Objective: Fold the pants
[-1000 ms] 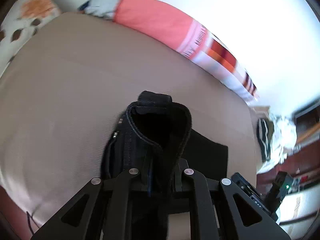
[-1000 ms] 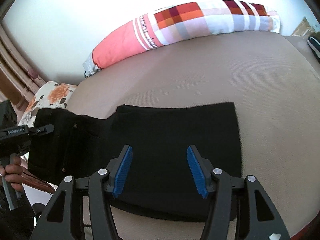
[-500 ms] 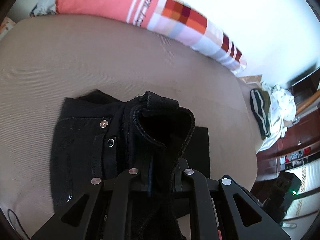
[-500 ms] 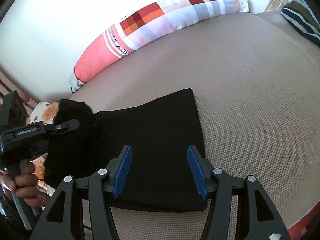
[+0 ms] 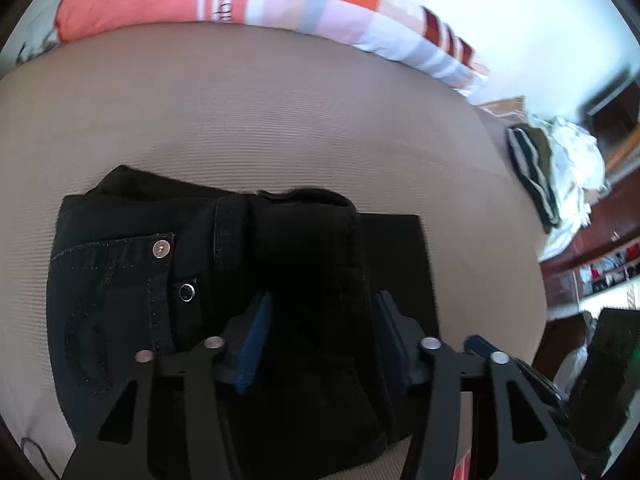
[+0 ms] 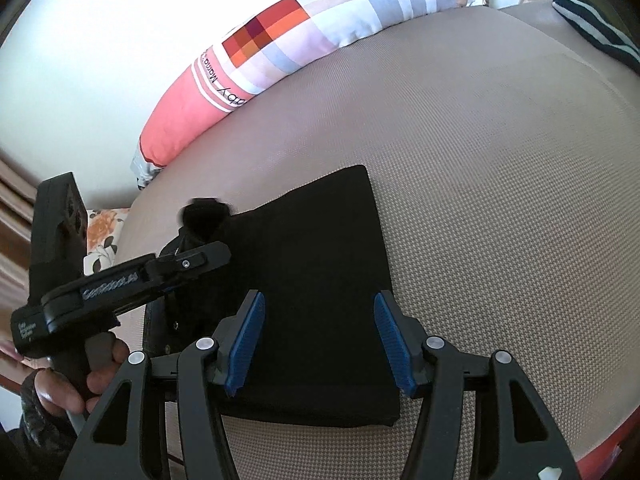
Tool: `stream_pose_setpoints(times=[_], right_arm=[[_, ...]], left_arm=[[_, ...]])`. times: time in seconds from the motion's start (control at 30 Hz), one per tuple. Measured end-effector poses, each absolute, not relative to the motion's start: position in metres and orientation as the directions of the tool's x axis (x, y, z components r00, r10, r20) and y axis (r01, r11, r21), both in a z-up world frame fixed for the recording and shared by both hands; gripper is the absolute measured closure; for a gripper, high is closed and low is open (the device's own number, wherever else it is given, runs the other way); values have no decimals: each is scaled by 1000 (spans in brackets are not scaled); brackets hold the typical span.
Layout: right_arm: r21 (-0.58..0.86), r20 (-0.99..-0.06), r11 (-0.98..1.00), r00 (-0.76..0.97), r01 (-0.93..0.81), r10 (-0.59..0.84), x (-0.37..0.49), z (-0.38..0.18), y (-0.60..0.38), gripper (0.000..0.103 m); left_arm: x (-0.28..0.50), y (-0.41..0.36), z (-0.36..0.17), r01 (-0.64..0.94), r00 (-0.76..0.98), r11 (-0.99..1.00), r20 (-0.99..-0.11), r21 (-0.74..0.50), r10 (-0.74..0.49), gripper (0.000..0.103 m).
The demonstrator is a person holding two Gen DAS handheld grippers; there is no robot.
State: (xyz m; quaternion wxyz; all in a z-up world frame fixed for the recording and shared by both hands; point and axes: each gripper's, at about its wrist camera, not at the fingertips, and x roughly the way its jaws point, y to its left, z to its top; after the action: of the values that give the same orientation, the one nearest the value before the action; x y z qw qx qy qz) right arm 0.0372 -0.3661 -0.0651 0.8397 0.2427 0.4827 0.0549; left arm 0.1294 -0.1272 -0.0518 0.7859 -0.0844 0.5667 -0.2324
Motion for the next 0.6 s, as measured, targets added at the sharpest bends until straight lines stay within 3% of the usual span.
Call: stream_pose_setpoints(times=[0.07, 0.17, 0.4, 0.6], right_arm=[[466, -783, 872, 526, 146, 331, 37, -66, -367, 48], [488, -774, 861, 526, 141, 353, 39, -67, -369, 47], [653, -700, 756, 416, 42, 581, 62, -79, -357, 47], [677, -698, 736, 316, 1, 643, 92, -99, -338, 47]], left_arm=[[123, -126, -43, 316, 251, 850, -826, -423, -504, 37], [113, -113, -27, 355, 298, 836, -797, -418, -525, 37], [104, -48, -5, 278, 518, 945, -801, -173, -299, 37], [112, 13, -24, 112, 511, 982, -839, -150, -187, 37]])
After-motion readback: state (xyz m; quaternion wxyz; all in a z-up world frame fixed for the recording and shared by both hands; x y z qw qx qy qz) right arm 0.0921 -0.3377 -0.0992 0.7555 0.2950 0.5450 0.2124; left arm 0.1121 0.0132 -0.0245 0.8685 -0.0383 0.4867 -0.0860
